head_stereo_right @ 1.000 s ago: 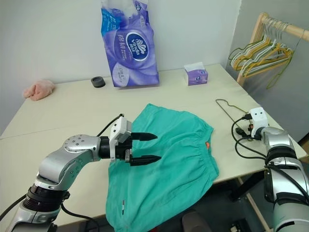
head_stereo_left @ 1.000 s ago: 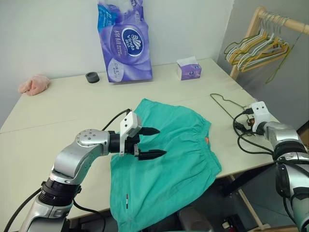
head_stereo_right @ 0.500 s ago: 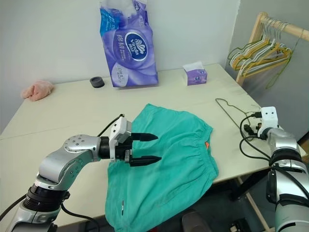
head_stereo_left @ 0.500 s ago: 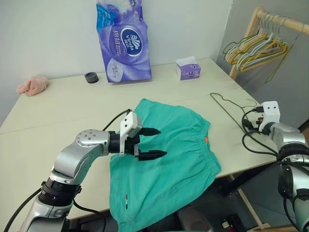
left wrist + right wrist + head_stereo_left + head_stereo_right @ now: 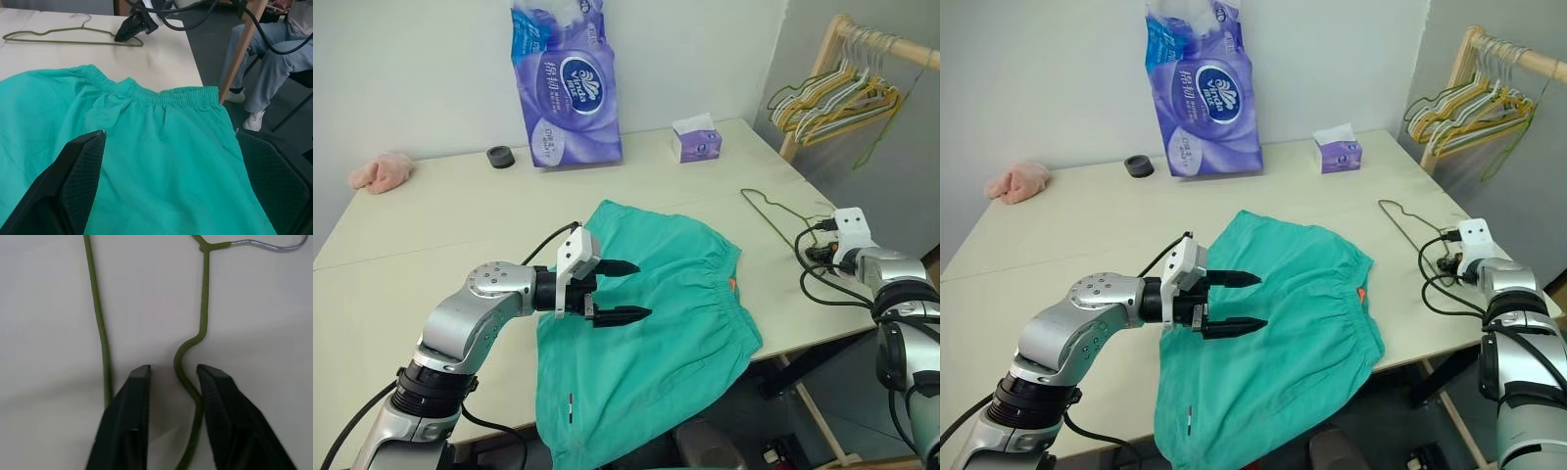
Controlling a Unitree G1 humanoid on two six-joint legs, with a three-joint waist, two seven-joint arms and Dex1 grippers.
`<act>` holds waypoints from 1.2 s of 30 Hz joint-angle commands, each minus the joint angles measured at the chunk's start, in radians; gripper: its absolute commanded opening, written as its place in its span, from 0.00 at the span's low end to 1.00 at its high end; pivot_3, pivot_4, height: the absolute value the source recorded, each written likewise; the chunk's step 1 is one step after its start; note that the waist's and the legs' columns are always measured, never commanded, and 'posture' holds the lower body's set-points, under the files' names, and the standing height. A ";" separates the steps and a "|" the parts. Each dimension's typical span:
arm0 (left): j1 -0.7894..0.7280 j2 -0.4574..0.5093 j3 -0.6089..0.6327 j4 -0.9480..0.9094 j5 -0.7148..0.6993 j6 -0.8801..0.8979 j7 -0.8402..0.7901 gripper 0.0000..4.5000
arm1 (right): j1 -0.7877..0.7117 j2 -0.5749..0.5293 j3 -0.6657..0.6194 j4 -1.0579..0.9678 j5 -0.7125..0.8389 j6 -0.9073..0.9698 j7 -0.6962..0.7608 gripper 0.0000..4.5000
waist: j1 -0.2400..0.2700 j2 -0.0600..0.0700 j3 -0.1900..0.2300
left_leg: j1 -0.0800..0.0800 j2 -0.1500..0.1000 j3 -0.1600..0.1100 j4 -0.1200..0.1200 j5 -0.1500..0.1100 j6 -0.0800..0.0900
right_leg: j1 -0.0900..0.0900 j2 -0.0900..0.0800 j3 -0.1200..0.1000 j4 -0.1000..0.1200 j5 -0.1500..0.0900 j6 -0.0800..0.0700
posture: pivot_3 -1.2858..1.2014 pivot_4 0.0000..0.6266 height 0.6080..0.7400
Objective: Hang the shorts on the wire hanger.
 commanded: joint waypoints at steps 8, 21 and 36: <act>-0.009 0.006 0.032 0.018 0.007 -0.040 0.007 1.00 | 0.034 -0.008 0.070 -0.052 -0.057 -0.112 0.052 0.00 | -0.003 -0.001 -0.001 | 0.000 0.000 0.000 0.000 0.000 0.000 | 0.000 0.000 0.000 0.000 0.000 0.000 | 0.39 0.10 1.00; -0.076 -0.003 0.130 0.203 0.071 -0.145 0.100 1.00 | 0.173 -0.063 0.081 -0.607 0.015 -0.123 0.287 0.00 | -0.005 0.001 0.001 | -0.001 0.001 -0.001 0.000 0.000 -0.001 | -0.002 -0.002 -0.001 0.001 0.000 0.000 | 0.39 0.09 1.00; -0.228 0.148 0.237 0.438 -0.059 0.128 -0.028 1.00 | 0.230 -0.120 0.336 -0.916 -0.297 -0.750 0.204 0.00 | -0.023 0.002 0.002 | -0.001 0.001 -0.002 -0.001 -0.001 -0.001 | -0.004 -0.003 -0.001 0.002 -0.002 0.005 | 0.38 0.10 1.00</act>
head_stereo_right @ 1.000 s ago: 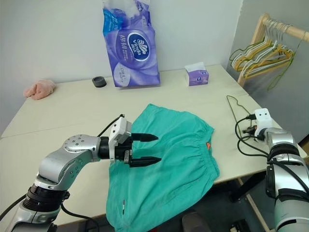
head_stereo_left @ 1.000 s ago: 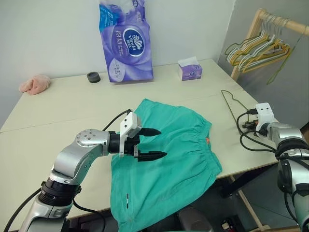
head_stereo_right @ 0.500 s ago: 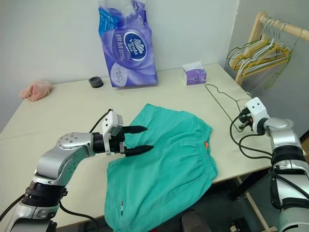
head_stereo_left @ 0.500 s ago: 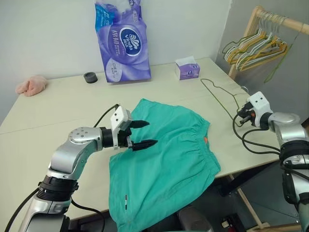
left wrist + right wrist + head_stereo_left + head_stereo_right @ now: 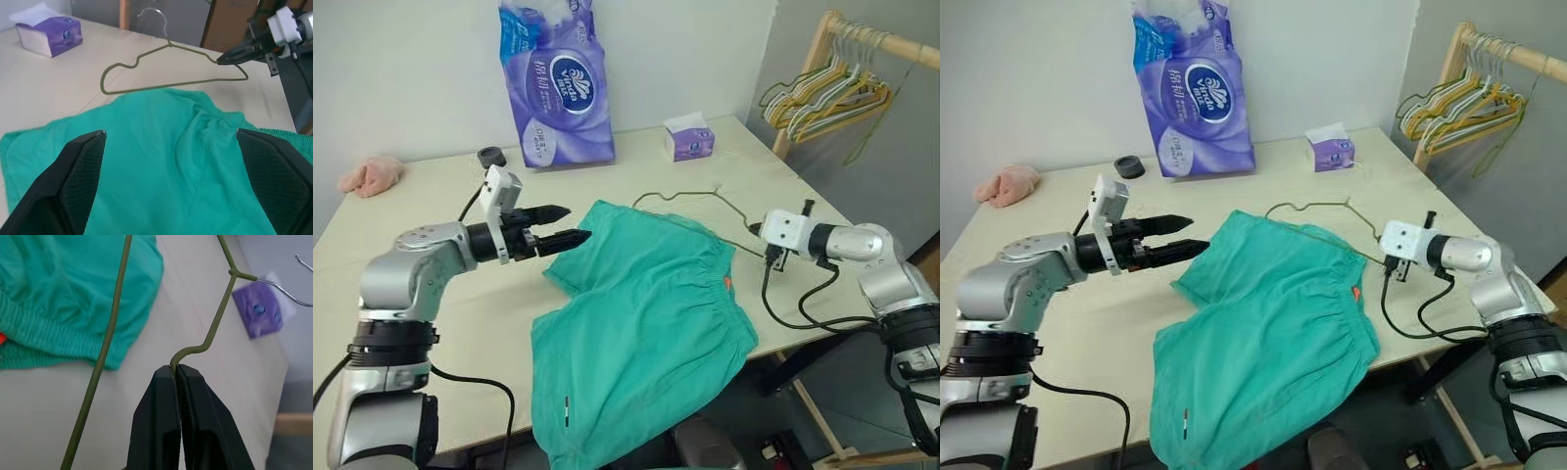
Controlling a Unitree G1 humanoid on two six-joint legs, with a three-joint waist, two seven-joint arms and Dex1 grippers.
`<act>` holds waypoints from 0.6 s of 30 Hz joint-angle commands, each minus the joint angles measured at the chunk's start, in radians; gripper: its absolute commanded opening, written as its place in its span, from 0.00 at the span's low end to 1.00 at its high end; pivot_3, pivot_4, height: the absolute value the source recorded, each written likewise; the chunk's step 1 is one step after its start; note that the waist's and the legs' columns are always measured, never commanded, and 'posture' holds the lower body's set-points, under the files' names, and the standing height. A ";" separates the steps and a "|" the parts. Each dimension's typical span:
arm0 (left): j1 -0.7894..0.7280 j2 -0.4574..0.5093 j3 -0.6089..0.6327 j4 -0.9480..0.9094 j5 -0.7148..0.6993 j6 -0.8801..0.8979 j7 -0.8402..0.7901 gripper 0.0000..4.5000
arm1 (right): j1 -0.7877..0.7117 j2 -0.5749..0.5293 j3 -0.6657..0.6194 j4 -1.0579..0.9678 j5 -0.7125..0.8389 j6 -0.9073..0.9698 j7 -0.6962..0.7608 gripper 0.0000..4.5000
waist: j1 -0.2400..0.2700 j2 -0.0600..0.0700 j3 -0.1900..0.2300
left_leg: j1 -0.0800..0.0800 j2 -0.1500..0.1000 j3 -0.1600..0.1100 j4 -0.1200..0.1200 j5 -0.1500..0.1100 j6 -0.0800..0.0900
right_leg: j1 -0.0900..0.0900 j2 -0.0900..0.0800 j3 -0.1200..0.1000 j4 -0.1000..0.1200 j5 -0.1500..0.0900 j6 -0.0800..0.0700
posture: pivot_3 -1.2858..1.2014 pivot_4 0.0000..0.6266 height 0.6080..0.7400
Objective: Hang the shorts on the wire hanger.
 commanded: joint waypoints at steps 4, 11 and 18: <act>-0.035 0.062 -0.016 0.056 0.009 0.038 -0.089 1.00 | -0.104 0.001 0.032 -0.001 -0.095 -0.324 -0.114 0.00 | -0.005 0.000 0.000 | 0.000 0.000 0.000 0.000 0.000 0.000 | 0.000 0.000 0.000 0.000 0.001 -0.002 | 0.38 0.10 1.00; 0.017 0.090 -0.094 0.057 0.091 -0.028 -0.151 1.00 | -0.144 0.020 0.072 0.046 -0.123 -0.572 -0.173 0.00 | -0.007 0.000 0.001 | 0.000 0.000 0.000 0.000 0.000 0.000 | 0.000 0.000 0.000 0.000 0.002 -0.003 | 0.38 0.10 1.00; 0.052 0.103 -0.095 0.006 0.078 -0.027 -0.199 1.00 | -0.152 0.026 0.101 0.093 -0.117 -0.637 -0.150 0.00 | -0.008 0.000 0.001 | 0.000 0.000 0.000 0.000 0.000 0.000 | 0.000 0.000 0.001 0.000 0.002 -0.003 | 0.38 0.10 1.00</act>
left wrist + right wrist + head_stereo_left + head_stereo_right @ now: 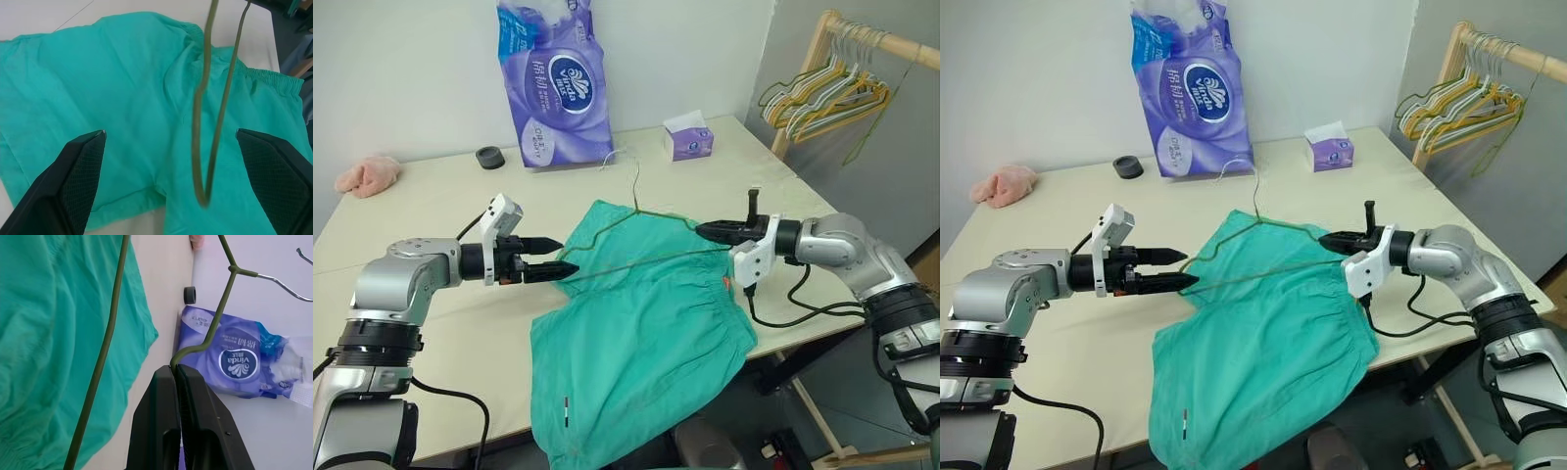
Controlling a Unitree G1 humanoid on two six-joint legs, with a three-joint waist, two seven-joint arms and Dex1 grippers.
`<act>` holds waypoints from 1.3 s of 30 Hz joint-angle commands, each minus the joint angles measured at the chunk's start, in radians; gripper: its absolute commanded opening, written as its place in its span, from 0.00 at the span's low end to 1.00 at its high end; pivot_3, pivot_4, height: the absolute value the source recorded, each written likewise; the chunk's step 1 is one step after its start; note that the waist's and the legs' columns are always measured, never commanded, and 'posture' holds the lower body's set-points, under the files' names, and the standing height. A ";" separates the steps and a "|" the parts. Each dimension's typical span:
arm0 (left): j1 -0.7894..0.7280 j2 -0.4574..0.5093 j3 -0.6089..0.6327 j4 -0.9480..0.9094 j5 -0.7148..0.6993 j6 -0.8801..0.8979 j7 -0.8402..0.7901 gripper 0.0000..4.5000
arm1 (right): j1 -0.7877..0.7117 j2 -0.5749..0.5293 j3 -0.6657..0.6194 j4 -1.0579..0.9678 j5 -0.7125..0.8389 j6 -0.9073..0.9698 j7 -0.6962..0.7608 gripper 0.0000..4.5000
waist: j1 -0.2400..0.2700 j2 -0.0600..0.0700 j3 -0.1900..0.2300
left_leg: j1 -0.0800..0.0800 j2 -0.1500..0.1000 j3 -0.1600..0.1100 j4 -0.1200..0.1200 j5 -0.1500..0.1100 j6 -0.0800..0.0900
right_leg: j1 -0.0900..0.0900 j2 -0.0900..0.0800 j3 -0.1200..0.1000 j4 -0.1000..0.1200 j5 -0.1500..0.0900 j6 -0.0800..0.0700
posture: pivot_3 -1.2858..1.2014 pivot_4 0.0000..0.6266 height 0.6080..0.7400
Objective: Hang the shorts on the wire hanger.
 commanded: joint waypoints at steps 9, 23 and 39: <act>0.111 0.054 -0.014 -0.161 -0.016 0.016 -0.098 1.00 | -0.065 0.010 -0.011 0.038 0.012 -0.058 -0.009 0.00 | 0.000 0.000 0.000 | 0.000 0.000 0.000 0.000 0.000 0.000 | 0.000 0.000 0.000 0.000 0.000 0.000 | 0.38 0.10 1.00; 0.132 0.020 -0.034 -0.170 -0.009 0.019 -0.073 0.39 | -0.063 0.025 -0.019 0.035 0.032 -0.080 -0.013 0.00 | -0.001 0.000 0.000 | 0.000 0.000 0.000 0.000 0.000 0.000 | 0.000 0.000 0.000 0.000 0.000 0.000 | 0.38 0.11 1.00; 0.149 0.000 -0.013 -0.202 -0.015 0.011 -0.025 0.00 | -0.015 0.001 -0.004 -0.026 0.158 -0.062 0.090 0.39 | -0.001 0.000 0.000 | 0.000 0.000 0.000 0.000 0.000 0.000 | 0.000 0.000 0.000 0.000 0.000 0.000 | 0.38 0.10 1.00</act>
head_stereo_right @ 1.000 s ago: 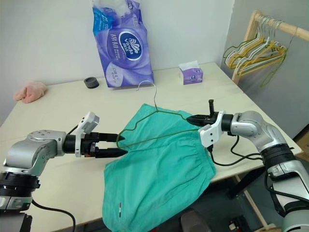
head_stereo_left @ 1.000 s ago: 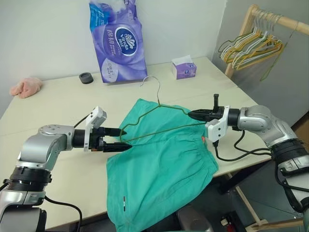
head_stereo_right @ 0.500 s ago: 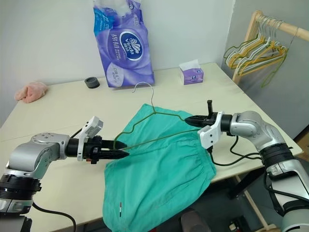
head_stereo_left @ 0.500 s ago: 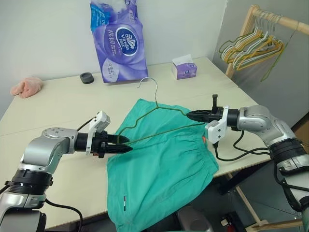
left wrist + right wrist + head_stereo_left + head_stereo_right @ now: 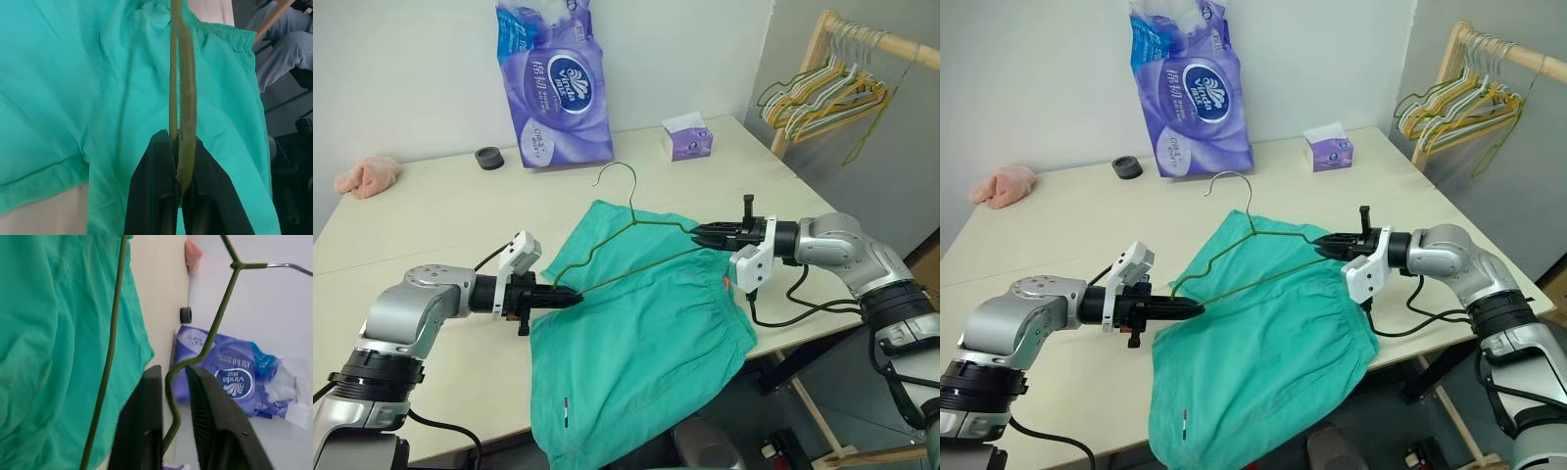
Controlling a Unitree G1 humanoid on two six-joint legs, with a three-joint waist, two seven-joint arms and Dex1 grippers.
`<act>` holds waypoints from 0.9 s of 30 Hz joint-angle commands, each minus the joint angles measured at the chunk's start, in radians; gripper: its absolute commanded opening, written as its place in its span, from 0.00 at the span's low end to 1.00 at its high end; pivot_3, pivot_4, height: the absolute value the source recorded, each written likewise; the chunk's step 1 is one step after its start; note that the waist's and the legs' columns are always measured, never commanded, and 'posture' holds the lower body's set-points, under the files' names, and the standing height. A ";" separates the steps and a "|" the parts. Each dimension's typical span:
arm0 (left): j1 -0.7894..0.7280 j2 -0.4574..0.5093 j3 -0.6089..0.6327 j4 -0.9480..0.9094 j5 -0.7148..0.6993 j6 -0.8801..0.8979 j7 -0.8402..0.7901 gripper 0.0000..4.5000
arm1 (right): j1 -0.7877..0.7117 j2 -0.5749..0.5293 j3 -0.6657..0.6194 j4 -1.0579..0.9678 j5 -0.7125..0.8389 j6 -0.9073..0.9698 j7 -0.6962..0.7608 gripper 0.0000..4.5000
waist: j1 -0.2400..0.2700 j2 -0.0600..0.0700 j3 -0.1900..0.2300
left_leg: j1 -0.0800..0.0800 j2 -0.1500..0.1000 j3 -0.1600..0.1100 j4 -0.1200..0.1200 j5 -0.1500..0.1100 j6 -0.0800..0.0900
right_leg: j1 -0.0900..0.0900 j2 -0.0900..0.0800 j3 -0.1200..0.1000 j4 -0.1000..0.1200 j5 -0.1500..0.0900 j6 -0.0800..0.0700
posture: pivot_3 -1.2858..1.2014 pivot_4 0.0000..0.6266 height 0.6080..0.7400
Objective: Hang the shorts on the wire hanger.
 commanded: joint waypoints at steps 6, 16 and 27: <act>0.006 -0.013 0.037 -0.097 0.005 -0.066 0.054 0.00 | 0.057 -0.035 -0.071 -0.129 0.295 0.393 0.198 0.84 | 0.002 0.000 0.000 | 0.000 0.000 0.000 0.001 0.000 0.000 | 0.001 0.000 0.000 0.000 0.000 0.000 | 0.38 0.10 1.00; 0.044 0.049 -0.026 -0.190 0.100 -0.208 0.022 0.00 | 0.099 -0.164 -0.049 -0.449 0.466 1.094 0.551 0.99 | 0.011 0.000 0.000 | 0.000 0.000 0.000 0.000 0.000 0.000 | 0.000 0.000 0.000 -0.001 0.000 0.000 | 0.38 0.08 1.00; 0.043 0.048 -0.059 -0.204 0.172 -0.284 0.031 0.00 | 0.031 -0.090 0.065 -0.464 0.352 1.291 0.623 0.95 | 0.015 0.000 0.000 | -0.001 0.000 0.000 0.001 0.000 0.000 | -0.001 -0.001 0.000 -0.001 0.000 0.000 | 0.38 0.08 1.00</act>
